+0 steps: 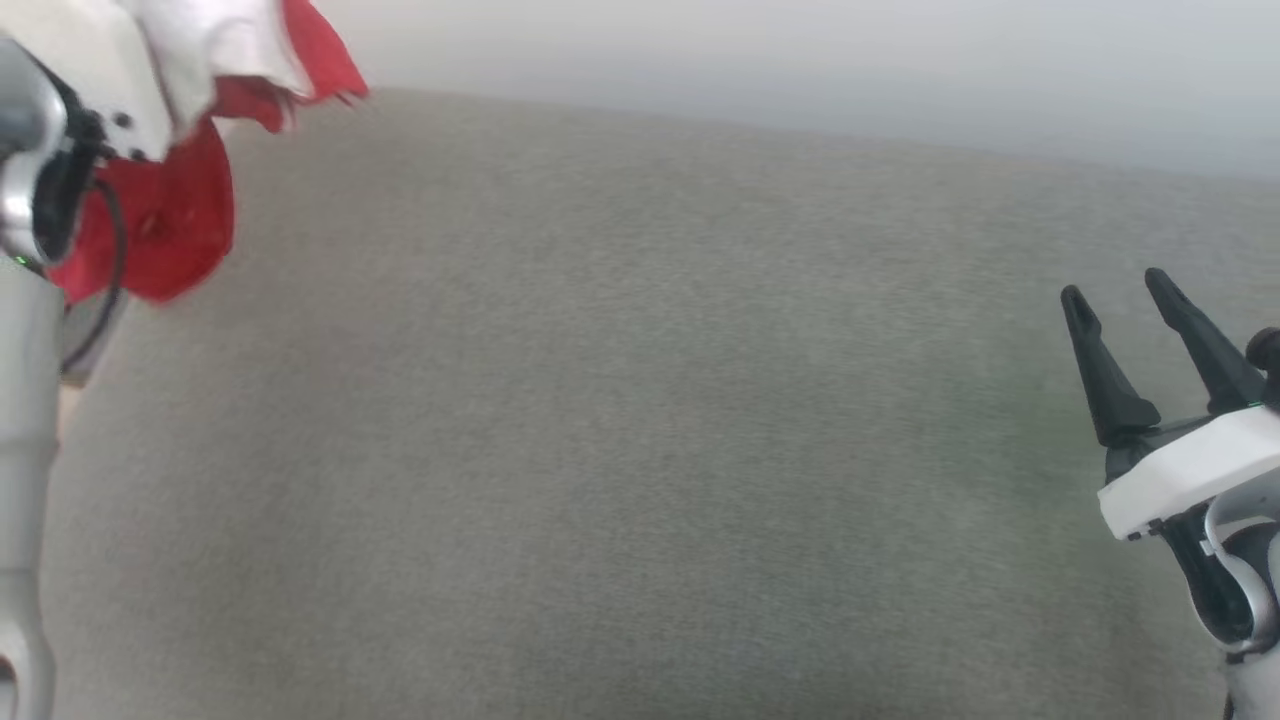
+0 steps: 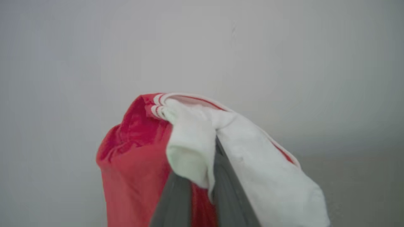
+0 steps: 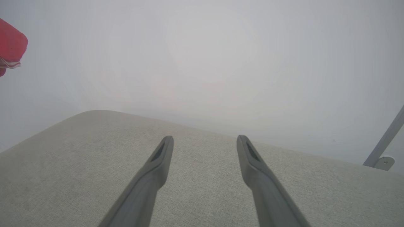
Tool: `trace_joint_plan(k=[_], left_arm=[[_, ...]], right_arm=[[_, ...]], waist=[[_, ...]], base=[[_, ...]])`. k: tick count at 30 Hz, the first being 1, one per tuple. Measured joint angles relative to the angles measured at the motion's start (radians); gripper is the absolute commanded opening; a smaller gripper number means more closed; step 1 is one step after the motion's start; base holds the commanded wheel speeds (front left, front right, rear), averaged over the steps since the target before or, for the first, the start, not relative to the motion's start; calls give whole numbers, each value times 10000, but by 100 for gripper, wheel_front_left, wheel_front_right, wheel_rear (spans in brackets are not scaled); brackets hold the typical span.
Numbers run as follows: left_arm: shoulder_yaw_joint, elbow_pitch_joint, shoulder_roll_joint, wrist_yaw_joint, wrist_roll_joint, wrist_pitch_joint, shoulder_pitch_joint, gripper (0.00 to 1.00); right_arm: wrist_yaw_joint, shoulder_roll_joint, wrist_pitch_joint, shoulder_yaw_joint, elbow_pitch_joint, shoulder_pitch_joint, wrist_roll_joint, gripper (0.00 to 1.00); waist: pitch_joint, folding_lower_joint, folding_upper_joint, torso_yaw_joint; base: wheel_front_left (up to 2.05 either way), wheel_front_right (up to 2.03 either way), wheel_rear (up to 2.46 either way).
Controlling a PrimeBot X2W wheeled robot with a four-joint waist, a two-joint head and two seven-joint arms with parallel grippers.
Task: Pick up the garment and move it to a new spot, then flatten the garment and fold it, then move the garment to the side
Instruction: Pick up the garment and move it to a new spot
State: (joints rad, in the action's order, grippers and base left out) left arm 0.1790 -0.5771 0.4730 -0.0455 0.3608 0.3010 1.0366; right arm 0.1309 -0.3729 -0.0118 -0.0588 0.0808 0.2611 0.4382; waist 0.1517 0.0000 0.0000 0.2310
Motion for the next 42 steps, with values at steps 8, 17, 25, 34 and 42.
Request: trace_joint_plan(k=[8, 17, 25, 34, 42], left_arm=[[67, 3352, 155, 550, 259, 1770, -1422, 0], [610, 5195, -159, 882, 391, 2844, -2120, 0], [1519, 5787, -834, 955, 389, 3568, -2331, 0], [2661, 4886, -1607, 1011, 445, 4031, -3252, 0], [3557, 2433, -2128, 585, 497, 3940, -3671, 0]], right_arm=[[0, 54, -169, 355, 240, 57, -77, 100], [0, 21, -456, 895, 573, 118, -59, 100], [0, 79, -782, 1001, 947, 164, 90, 100], [0, 370, -1197, 660, 1461, 226, 247, 100], [0, 500, -1519, 42, 1912, 633, 477, 100]], waist=[[-142, 0, 0, -1053], [-14, 0, 0, -2395], [269, 0, 0, -3602], [775, 0, 0, -4216], [1203, 0, 0, -4318]], base=[[0, 0, 0], [0, 0, 0], [0, 0, 0], [0, 0, 0], [0, 0, 0]])
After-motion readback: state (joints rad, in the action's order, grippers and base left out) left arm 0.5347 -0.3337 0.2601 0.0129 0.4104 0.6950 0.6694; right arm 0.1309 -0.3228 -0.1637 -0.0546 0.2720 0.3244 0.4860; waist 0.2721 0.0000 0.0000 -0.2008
